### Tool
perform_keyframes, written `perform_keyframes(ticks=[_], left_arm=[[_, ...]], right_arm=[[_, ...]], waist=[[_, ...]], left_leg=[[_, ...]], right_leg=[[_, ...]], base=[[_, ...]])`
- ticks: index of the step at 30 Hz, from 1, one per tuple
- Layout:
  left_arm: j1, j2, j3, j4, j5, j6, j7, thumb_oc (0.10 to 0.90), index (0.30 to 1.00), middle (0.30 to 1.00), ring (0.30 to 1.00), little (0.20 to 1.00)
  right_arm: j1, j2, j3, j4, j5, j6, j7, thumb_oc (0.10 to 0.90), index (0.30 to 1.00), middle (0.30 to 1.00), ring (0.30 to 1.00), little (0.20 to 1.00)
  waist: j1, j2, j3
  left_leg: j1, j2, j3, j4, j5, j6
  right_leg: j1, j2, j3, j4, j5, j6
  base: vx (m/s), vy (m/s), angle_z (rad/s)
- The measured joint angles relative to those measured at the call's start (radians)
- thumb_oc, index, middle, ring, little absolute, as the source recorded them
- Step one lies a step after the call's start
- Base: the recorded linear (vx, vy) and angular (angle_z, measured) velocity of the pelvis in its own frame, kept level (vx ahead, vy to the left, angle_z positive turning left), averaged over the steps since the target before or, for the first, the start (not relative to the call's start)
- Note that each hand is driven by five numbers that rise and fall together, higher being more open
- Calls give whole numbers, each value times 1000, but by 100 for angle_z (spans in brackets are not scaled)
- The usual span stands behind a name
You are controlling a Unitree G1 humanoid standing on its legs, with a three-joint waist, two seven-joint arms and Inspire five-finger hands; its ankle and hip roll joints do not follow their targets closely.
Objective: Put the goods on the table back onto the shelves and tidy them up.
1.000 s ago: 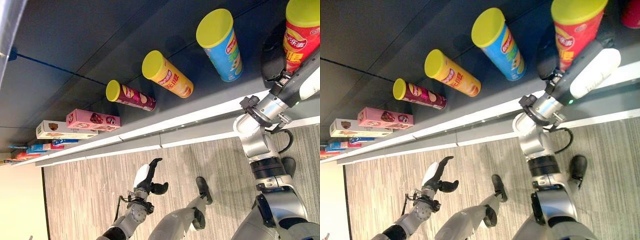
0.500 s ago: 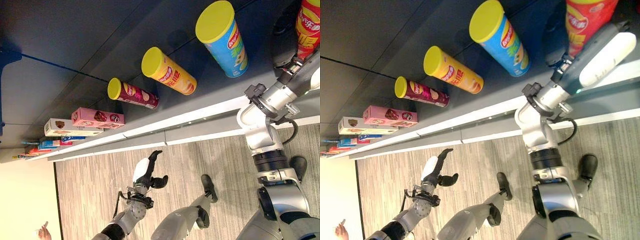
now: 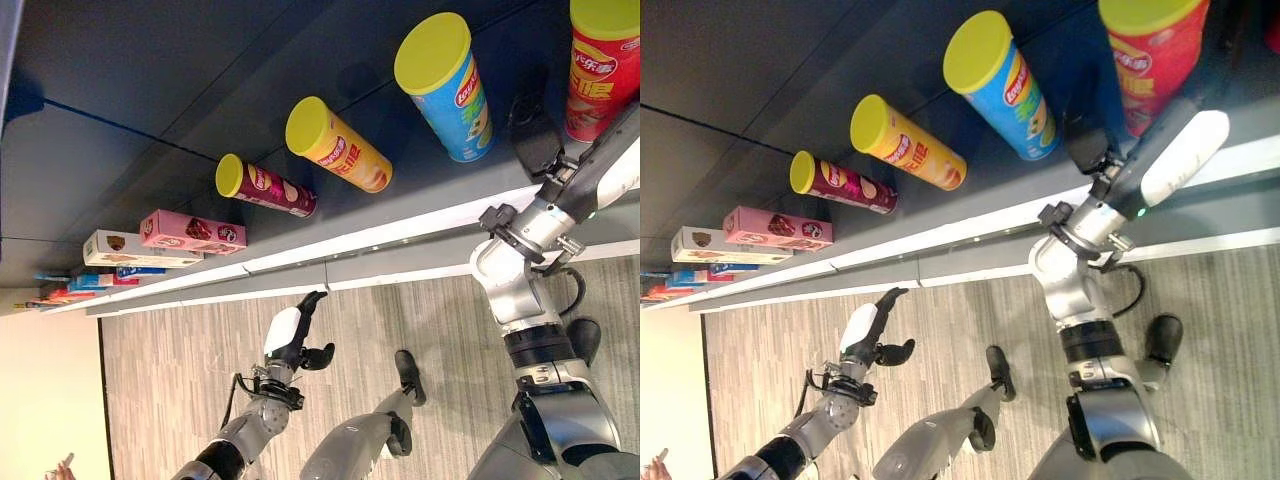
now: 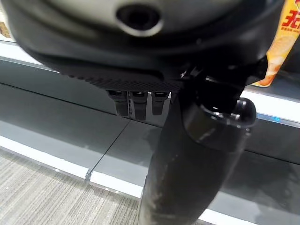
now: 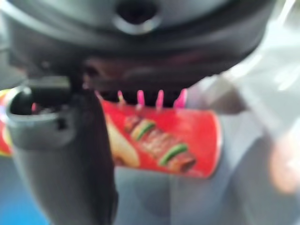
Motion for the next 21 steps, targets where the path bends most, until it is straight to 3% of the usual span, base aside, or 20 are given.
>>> perform_keyframes(ticks=[9, 15, 18, 21], left_arm=[[3, 6, 0, 18, 3, 1, 1, 800, 900, 900, 900, 900], [6, 7, 1, 19, 3, 1, 1, 800, 900, 900, 900, 900], [11, 7, 0, 28, 29, 2, 0, 800, 900, 900, 900, 900], [38, 12, 2, 38, 31, 3, -2, 800, 900, 900, 900, 900]], right_arm=[[25, 6, -1, 0, -6, 2, -4, 800, 900, 900, 900, 900], [46, 11, -11, 0, -6, 2, -5, 800, 900, 900, 900, 900], [73, 7, -36, -1, -6, 2, -7, 800, 900, 900, 900, 900], [154, 44, -48, -7, -6, 1, -19, 800, 900, 900, 900, 900]], waist=[[-3, -7, 6], [-1, -12, 4], [-6, -38, 3], [-12, -85, -21]], left_leg=[[20, 11, -3, 0, 3, -5], [36, 41, -8, 0, 4, -5], [56, 46, 0, 0, 3, -5], [79, 62, 3, 0, 3, -5]], right_leg=[[45, 8, -18, -39, 24, -3], [101, 34, -57, -90, 43, -10], [126, 39, -62, -101, 45, -12], [172, 53, -85, -134, 51, -12]], base=[[-48, 21, 0], [-8, -3, -1], [10, 14, -6], [12, -1, -4]])
